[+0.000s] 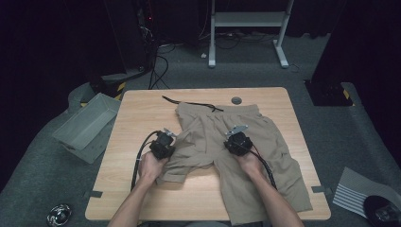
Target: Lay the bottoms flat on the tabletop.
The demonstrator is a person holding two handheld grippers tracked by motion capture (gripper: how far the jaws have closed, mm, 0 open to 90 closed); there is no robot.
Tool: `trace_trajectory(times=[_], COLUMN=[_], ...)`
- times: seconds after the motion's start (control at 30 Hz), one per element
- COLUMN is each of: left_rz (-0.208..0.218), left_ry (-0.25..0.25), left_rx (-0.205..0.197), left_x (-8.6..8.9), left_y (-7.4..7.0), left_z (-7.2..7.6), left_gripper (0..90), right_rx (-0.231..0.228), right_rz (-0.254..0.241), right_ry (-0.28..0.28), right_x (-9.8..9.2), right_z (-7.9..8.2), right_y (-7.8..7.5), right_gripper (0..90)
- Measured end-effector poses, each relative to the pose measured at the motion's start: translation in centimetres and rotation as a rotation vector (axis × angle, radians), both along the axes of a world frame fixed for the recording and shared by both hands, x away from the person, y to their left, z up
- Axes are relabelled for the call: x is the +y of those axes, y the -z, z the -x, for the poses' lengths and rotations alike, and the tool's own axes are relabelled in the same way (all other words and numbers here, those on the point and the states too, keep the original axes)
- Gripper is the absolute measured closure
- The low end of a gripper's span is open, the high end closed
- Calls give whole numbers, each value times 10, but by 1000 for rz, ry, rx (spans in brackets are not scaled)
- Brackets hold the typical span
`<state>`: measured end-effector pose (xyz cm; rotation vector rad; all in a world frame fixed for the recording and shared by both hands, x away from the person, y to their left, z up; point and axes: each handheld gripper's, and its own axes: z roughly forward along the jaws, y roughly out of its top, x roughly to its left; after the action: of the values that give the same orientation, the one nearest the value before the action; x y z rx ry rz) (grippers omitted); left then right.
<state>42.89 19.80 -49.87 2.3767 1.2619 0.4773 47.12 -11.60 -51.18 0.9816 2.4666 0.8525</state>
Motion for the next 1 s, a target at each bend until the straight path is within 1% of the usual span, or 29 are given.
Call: trace_trajectory(times=[0.1, 0.17, 0.2, 0.23, 0.27, 0.3, 0.33, 0.37, 0.4, 0.43, 0.47, 0.5, 0.53, 0.57, 0.6, 0.63, 0.67, 0.7, 0.73, 0.8, 0.83, 0.9, 0.93, 0.97, 1.0], left_rz=[19, 39, 50, 80, 120, 143, 166, 190, 193, 189, 167, 148, 129, 92, 72, 41, 14, -5, -24, -53, -51, -25, -33, -41, -43], left_ry=[-52, -91, -107, -112, -107, -104, -99, -88, -76, -66, -57, -51, -46, -39, -32, -23, -16, -16, -22, -41, -50, -70, -74, -85, -96], left_rx=[12, 25, 31, 19, -5, -26, -38, -51, -63, -70, -74, -69, -68, -66, -64, -52, -50, -50, -43, -34, -24, -5, 6, 29, 50], left_x=[20, 30, 33, 34, 33, 31, 28, 23, 18, 11, 3, -3, -7, -12, -15, -16, -14, -13, -7, 6, 14, 28, 31, 34, 35], left_y=[0, -2, -3, -5, -10, -13, -15, -17, -19, -19, -17, -16, -14, -11, -10, -8, -7, -6, -5, -5, -5, -5, -5, -4, -4], left_z=[18, 24, 24, 23, 20, 16, 12, 6, 0, -7, -17, -23, -27, -33, -35, -36, -35, -34, -29, -18, -12, 2, 7, 14, 17], left_gripper=[885, 863, 773, 642, 530, 459, 402, 369, 356, 357, 361, 393, 469, 558, 657, 744, 817, 873, 887, 894, 895, 895, 895, 895, 889], right_rx=[-2, -5, -9, -12, -16, -20, -30, -34, -33, -35, -36, -32, -25, -21, -9, -2, 3, 0, -6, 3, 7, 0, 1, -2, -10], right_rz=[-1, 12, 12, 13, 10, -4, -12, -20, -28, -32, -33, -32, -30, -27, -13, 2, 17, 24, 27, 11, 11, 6, -3, 1, 4], right_ry=[2, 6, 2, -4, -6, -4, -9, -10, -13, -16, -20, -25, -27, -30, -39, -44, -48, -49, -52, -50, -48, -62, -67, -74, -85], right_x=[-3, -1, 1, 2, 3, 4, 5, 5, 6, 7, 8, 9, 10, 11, 12, 12, 12, 12, 11, 7, 7, 7, 9, 11, 16], right_z=[0, 1, 1, 2, 4, 5, 6, 7, 8, 9, 10, 11, 12, 11, 11, 11, 10, 10, 10, 9, 9, 9, 9, 10, 12], right_y=[0, 0, 0, -1, -1, -3, -4, -6, -8, -9, -10, -10, -9, -8, -6, -5, -2, -1, -1, -1, -1, -1, -1, -1, 0], right_gripper=[878, 876, 862, 812, 754, 714, 681, 652, 631, 617, 612, 611, 618, 647, 688, 732, 788, 838, 877, 892, 894, 894, 894, 893, 891])
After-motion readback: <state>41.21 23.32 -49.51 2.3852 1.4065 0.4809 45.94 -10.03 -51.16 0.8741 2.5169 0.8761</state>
